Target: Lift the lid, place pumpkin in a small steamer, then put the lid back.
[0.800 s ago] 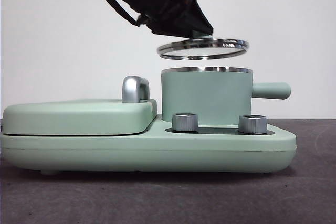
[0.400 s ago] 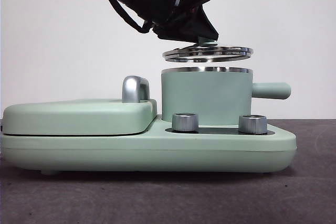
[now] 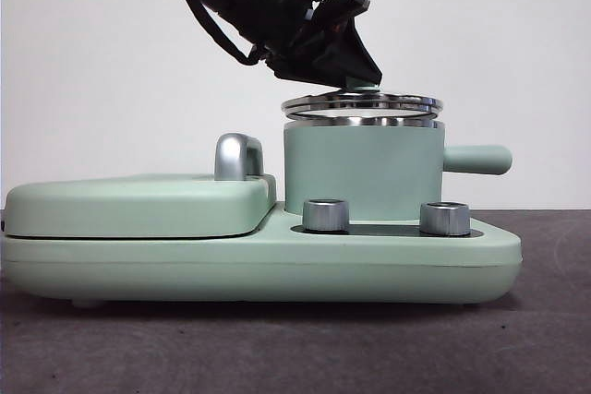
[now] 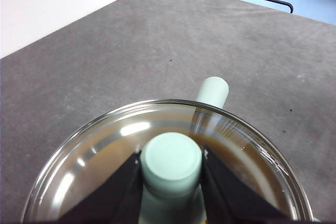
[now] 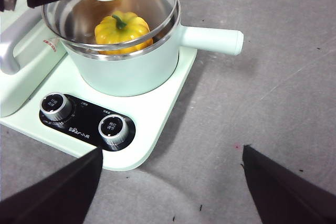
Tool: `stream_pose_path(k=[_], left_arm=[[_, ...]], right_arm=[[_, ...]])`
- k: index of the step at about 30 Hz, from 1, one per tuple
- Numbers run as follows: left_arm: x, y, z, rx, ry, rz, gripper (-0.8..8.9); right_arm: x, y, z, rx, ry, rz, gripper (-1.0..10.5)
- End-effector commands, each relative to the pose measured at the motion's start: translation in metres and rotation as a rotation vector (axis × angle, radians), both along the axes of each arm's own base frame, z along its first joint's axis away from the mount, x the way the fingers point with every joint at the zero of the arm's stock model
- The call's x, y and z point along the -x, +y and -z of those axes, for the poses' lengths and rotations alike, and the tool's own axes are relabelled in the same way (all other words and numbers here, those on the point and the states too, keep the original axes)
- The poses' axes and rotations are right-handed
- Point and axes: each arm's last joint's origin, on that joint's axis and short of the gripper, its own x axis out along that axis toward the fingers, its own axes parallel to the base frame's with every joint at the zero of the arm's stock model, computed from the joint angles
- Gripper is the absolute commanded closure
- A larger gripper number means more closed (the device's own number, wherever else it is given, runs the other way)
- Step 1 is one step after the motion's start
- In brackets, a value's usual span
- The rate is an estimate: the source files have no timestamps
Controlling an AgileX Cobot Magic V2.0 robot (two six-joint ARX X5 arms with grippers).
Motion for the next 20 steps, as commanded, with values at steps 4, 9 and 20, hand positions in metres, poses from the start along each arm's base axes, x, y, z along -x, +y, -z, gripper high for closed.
stream_pose_path(k=[4, 9, 20], left_arm=[[-0.006, -0.009, -0.002, 0.018, -0.041, 0.015, 8.04], [-0.009, -0.011, 0.007, 0.004, -0.023, 0.015, 8.04], [-0.008, -0.011, 0.001, -0.017, -0.103, 0.038, 8.03]], right_arm=[[-0.001, 0.001, -0.002, -0.009, -0.002, 0.005, 5.4], [-0.001, 0.001, -0.002, -0.009, -0.002, 0.005, 5.4], [-0.001, 0.001, -0.002, -0.009, -0.003, 0.004, 5.4]])
